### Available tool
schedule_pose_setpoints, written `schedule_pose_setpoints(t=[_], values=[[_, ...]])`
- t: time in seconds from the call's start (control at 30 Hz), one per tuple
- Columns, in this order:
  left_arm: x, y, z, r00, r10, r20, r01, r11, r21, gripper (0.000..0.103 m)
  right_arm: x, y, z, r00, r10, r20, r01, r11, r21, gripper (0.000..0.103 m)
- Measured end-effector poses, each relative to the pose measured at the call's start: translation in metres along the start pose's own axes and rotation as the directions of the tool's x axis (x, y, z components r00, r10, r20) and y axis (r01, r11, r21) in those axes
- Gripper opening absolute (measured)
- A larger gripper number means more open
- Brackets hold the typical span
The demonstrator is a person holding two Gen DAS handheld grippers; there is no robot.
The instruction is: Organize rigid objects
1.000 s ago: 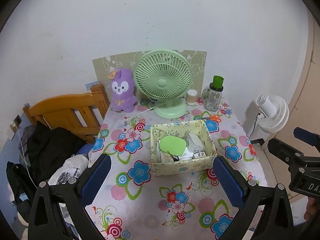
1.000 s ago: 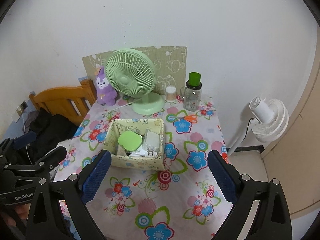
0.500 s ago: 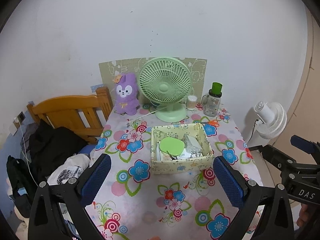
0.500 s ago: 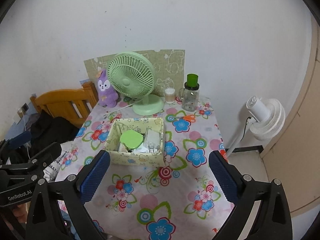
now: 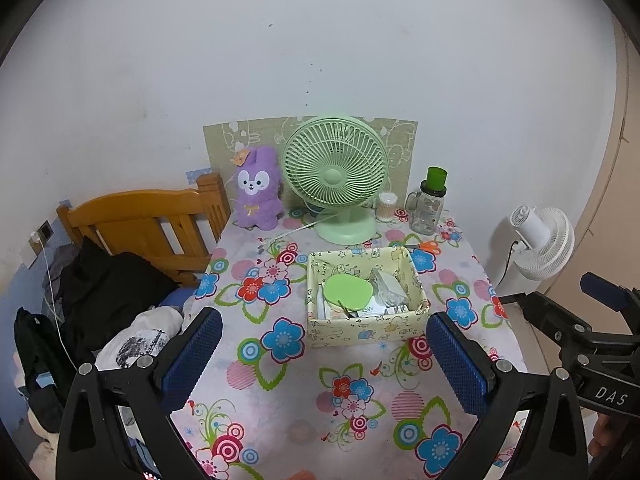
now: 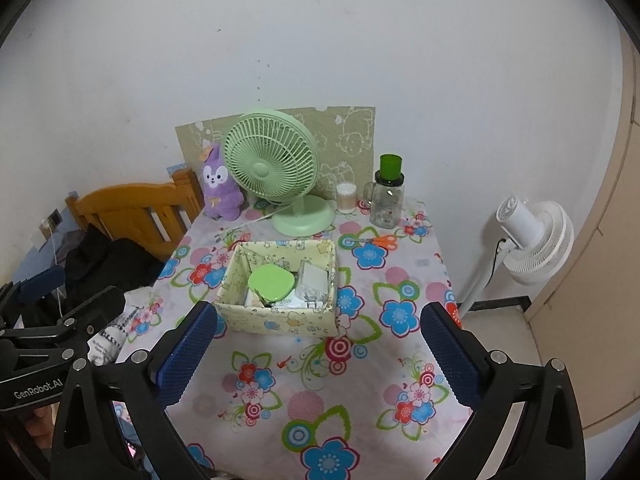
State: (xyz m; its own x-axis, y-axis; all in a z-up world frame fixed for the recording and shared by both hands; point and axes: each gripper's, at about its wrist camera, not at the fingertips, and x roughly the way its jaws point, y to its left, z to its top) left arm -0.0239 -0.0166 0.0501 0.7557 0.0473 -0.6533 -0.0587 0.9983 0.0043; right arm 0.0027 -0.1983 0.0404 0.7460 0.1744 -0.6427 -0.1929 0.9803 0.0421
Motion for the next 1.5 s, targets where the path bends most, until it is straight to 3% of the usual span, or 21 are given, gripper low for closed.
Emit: schedule_pose_setpoints(t=[1.5], values=[[0.003, -0.005, -0.004, 1.0, 0.013, 0.001, -0.013, 1.0, 0.008, 0.103, -0.002, -0.007, -0.002, 1.0, -0.008, 0.014, 0.008, 1.0, 0.02, 0.103]])
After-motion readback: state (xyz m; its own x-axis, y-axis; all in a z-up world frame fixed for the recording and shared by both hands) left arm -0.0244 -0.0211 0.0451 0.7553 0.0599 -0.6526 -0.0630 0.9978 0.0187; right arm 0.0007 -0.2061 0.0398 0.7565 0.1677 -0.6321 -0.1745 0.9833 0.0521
